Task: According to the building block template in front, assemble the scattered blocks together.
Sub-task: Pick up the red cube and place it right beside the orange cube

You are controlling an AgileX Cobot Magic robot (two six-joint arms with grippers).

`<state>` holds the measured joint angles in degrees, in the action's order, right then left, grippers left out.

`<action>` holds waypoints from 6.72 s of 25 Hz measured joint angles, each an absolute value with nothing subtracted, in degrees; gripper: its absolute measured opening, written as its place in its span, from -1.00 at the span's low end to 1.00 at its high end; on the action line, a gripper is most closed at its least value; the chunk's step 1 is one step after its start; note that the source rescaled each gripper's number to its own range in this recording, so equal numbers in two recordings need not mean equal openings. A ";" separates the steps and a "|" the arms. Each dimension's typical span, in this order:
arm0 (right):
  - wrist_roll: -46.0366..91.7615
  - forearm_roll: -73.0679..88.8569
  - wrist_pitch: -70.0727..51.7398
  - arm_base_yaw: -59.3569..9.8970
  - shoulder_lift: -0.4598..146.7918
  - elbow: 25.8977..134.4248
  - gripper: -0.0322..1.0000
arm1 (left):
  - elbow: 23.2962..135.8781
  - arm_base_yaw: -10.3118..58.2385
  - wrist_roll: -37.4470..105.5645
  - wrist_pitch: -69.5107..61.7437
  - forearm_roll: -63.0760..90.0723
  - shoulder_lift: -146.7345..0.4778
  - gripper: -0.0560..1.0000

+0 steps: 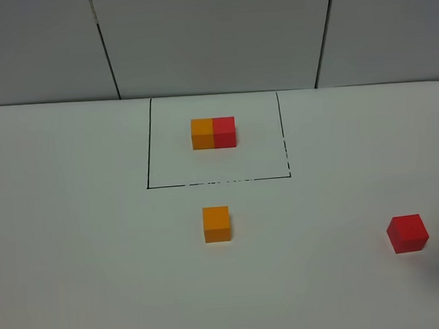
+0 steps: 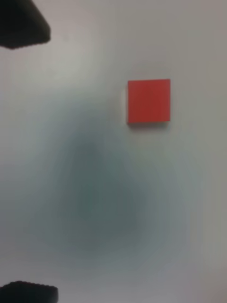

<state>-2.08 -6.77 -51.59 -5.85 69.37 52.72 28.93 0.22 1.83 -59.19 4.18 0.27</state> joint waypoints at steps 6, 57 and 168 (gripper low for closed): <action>-8.05 -9.45 -46.88 -12.09 84.17 54.29 1.00 | 28.93 0.22 1.83 -59.19 4.18 0.27 0.90; -8.09 -4.61 -35.76 -10.53 107.87 59.35 1.00 | 28.93 0.22 1.83 -59.19 4.18 0.27 0.90; 51.47 -2.86 -65.94 -33.81 133.34 105.07 -0.92 | 28.93 0.22 1.83 -59.19 4.18 0.27 0.90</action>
<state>51.47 -2.86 -65.94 -33.81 133.34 105.07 28.93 0.22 1.83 -59.19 4.18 0.27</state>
